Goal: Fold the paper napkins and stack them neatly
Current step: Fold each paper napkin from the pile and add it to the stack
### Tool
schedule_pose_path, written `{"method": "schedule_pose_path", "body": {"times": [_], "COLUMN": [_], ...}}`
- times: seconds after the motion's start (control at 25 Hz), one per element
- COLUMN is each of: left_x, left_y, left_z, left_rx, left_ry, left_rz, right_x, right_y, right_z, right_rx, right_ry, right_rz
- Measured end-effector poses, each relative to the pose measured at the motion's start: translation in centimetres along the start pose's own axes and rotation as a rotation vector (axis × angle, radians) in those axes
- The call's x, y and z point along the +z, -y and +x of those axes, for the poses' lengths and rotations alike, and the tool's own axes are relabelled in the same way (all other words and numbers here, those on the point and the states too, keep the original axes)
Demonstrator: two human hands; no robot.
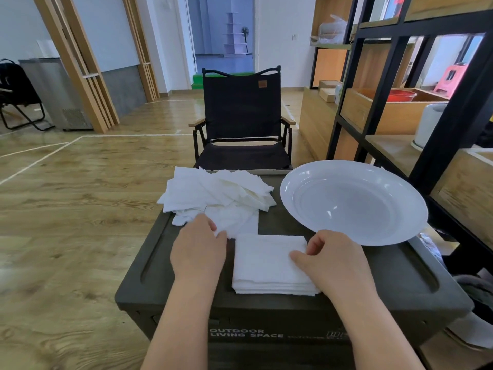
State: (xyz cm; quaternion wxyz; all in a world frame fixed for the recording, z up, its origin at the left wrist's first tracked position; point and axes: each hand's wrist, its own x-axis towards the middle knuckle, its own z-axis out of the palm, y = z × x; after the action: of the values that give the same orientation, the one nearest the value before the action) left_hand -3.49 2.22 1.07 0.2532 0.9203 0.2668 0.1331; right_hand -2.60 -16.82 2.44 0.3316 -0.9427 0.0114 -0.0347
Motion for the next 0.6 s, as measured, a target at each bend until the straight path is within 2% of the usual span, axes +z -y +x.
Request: {"method": "schedule_pose_path", "body": {"times": [0.04,0.2,0.4,0.48,0.6], "left_x": [0.3,1.7,2.5,2.5,2.3], "left_y": [0.4,1.1,0.8,0.8,0.6], "left_z": [0.4,1.6,2.2,2.3,2.3], "left_rx": [0.027,0.059,0.113,0.139,0.141], "left_ry": [-0.059,-0.089,-0.207,-0.278,-0.247], "left_rz": [0.012,-0.003,0.048,-0.006,-0.077], "right_x": [-0.1,-0.3,0.2,0.4,0.5], "right_y": [0.1,0.5,0.8,0.8,0.7], "right_z": [0.0,0.0,-0.2,-0.2,-0.1], "right_rx": [-0.010,-0.059,-0.103,-0.115,-0.123], "right_ry": [-0.028,-0.121,-0.106,-0.110,-0.115], "right_rz": [0.021,0.130,0.180,0.200,0.224]}}
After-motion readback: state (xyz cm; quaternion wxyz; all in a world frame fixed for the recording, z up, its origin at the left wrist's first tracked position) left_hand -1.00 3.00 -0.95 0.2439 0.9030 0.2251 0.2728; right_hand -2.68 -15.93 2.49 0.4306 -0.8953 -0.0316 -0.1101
